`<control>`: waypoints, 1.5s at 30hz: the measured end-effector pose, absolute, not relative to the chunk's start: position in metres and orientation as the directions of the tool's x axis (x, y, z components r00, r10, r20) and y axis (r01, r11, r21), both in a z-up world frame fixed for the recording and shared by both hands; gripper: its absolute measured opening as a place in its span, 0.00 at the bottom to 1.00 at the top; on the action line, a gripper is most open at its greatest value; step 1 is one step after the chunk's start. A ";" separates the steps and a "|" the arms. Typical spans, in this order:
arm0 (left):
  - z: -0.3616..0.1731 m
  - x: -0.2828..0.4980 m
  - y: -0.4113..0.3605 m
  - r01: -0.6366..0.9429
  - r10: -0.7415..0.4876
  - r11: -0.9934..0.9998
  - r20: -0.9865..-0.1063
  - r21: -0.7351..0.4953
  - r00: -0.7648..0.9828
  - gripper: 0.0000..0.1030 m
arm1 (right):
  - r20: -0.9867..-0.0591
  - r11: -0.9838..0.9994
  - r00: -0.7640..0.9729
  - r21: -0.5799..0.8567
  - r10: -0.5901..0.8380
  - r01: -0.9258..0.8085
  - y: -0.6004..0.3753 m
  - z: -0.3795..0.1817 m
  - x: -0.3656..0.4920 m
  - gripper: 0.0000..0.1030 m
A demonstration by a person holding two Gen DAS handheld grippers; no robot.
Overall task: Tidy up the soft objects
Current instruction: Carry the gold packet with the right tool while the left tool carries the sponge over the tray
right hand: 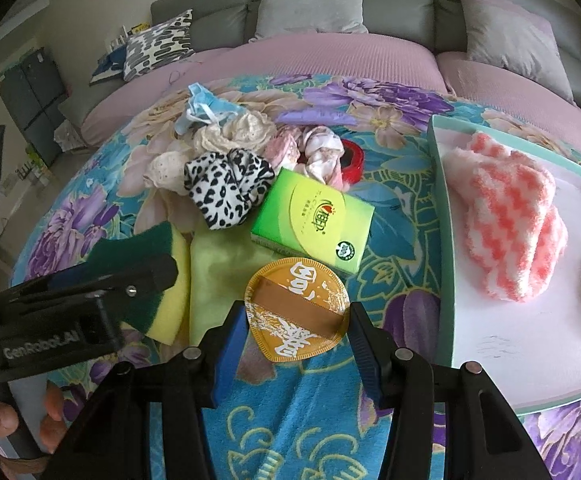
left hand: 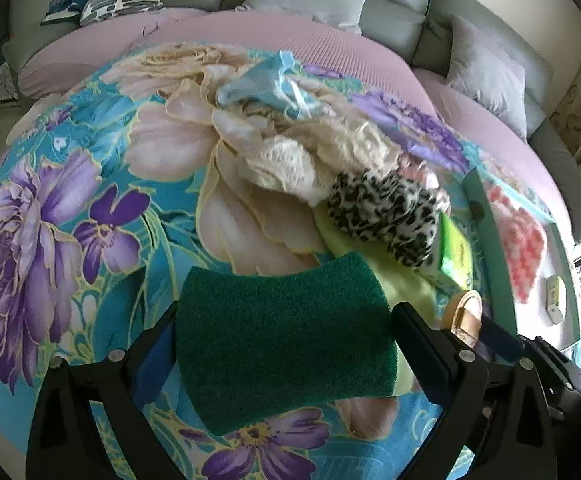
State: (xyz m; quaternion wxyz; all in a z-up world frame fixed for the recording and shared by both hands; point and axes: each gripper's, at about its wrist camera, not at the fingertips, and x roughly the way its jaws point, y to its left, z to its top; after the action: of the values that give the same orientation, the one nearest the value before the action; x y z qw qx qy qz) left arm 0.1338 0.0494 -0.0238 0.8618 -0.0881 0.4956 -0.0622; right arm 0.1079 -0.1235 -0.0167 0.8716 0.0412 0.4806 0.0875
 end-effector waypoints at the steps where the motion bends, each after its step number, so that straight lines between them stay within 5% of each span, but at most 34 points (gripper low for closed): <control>1: -0.021 0.133 0.050 0.019 -0.193 0.977 -0.839 -0.214 0.508 0.97 | -0.828 0.981 0.526 0.156 0.192 -0.112 -0.124 -0.015 0.108 0.52; 23: 0.038 0.123 -0.015 0.178 -0.301 0.954 -0.746 -0.242 0.595 0.97 | -0.726 0.958 0.687 0.219 0.033 0.185 -0.241 0.038 0.081 0.52; 45: 0.038 0.116 -0.146 0.476 -0.469 0.853 -0.713 -0.212 0.521 0.97 | -0.787 0.880 0.579 0.101 -0.215 0.464 -0.339 0.014 0.058 0.52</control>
State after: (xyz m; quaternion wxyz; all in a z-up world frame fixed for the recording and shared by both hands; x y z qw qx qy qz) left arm 0.1163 -0.1463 0.0376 0.8720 0.0048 0.4076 -0.2709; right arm 0.0577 -0.3387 0.0141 0.8758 0.1497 0.4159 -0.1936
